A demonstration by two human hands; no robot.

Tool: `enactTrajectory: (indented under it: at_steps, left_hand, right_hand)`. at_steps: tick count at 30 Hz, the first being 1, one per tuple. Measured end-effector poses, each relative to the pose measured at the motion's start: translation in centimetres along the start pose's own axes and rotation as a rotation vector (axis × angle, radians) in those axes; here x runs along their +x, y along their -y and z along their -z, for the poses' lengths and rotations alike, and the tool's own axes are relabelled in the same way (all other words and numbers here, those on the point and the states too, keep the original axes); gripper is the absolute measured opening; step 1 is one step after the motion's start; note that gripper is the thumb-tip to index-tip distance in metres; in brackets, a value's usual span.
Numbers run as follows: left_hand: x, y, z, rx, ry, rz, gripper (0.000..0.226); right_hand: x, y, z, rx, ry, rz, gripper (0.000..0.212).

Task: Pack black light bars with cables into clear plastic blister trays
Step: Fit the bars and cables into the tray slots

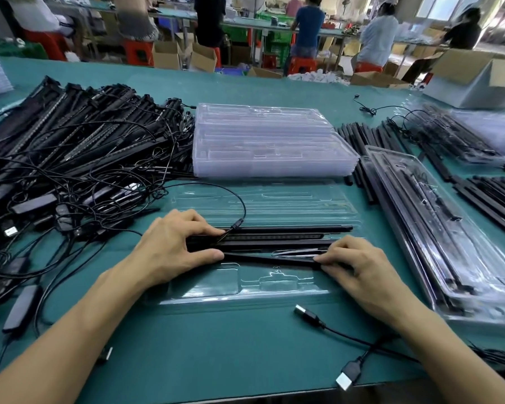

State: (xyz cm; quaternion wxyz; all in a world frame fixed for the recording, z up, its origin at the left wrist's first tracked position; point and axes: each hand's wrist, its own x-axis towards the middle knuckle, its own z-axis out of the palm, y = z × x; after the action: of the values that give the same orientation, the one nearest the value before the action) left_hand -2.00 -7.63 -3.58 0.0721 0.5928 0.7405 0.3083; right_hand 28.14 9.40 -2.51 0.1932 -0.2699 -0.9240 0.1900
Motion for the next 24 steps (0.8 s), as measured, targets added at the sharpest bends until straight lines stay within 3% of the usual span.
enactTrajectory:
  at_steps: [4,7,11,13,16,19,22,24]
  left_hand:
    - [-0.4,-0.7,0.1,0.075,-0.040,-0.002,0.050]
    - [-0.7,-1.7,0.3,0.305,-0.046,-0.031,0.058]
    - [-1.3,-3.1,0.2,0.545,-0.096,-0.119,0.054]
    - [-1.6,-3.0,0.1,0.515,-0.066,-0.111,0.055]
    - [-1.6,-1.9,-0.2,0.365,-0.021,-0.031,0.045]
    - [-1.4,-1.6,-0.4,0.276,-0.025,-0.016,0.043]
    - [-1.5,-1.4,-0.5,0.239,-0.055,-0.038,0.042]
    - [-1.6,-1.3,-0.5,0.241,-0.061,-0.044,0.044]
  right_hand:
    - [-0.2,-0.1,0.0,-0.049,0.016,0.002,0.016]
    - [-0.2,0.5,0.5,-0.109,0.052,-0.014,0.019]
    - [2.0,3.8,0.8,-0.203,-0.086,0.070,0.026]
    - [4.6,6.4,0.0,-0.163,-0.076,0.140,0.036]
    - [9.0,8.8,-2.2,-0.266,0.175,0.185,0.045]
    - [12.6,9.7,-4.3,-0.190,0.238,0.010,0.041]
    - [15.5,10.7,-6.6,0.022,0.258,-0.129,0.068]
    - [16.9,11.8,-7.5,0.097,0.294,-0.176,0.069]
